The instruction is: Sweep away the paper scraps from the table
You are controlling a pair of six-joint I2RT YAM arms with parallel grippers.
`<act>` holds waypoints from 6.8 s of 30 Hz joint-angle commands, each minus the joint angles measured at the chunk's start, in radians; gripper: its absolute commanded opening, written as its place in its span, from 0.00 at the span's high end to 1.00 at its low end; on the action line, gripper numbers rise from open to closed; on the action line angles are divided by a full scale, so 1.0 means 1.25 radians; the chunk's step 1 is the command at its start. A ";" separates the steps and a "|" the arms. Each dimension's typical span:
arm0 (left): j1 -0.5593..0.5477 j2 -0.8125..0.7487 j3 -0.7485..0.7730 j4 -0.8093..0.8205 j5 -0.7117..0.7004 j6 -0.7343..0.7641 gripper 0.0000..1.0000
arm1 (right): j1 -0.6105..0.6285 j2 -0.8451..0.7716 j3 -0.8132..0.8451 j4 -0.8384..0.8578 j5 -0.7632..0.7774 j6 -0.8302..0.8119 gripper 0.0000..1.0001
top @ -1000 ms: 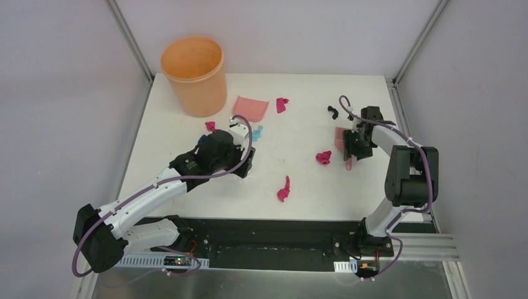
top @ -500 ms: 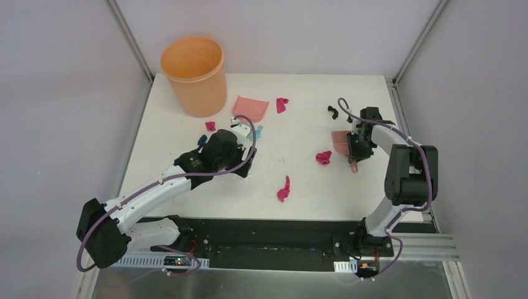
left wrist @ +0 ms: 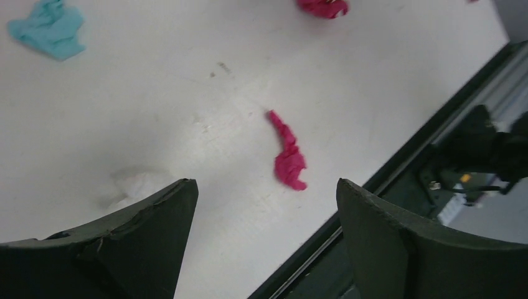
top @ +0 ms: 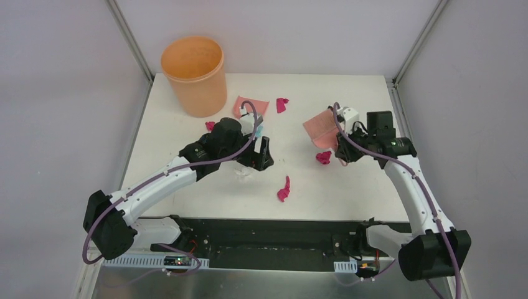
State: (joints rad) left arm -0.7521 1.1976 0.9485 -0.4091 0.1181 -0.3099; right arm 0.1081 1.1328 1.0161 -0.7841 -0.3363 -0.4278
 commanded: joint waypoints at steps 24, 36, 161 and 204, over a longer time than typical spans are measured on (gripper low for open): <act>-0.011 0.316 0.033 0.573 0.497 -0.544 0.67 | 0.262 -0.027 0.018 -0.152 -0.061 -0.110 1.00; -0.007 0.119 -0.079 0.515 0.330 -0.320 1.00 | 0.013 -0.023 0.077 -0.078 -0.294 0.128 0.18; -0.028 0.067 -0.022 0.159 0.626 0.207 0.58 | 0.273 0.259 0.251 -0.567 -0.515 -0.309 1.00; 0.050 0.125 -0.048 0.442 0.823 -0.053 1.00 | 0.100 0.089 0.109 -0.381 -0.654 -0.179 0.28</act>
State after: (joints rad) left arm -0.7124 1.3502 0.8825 0.0334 1.1320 -0.3462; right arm 0.2279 1.3178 1.1595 -1.2682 -1.0931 -0.6285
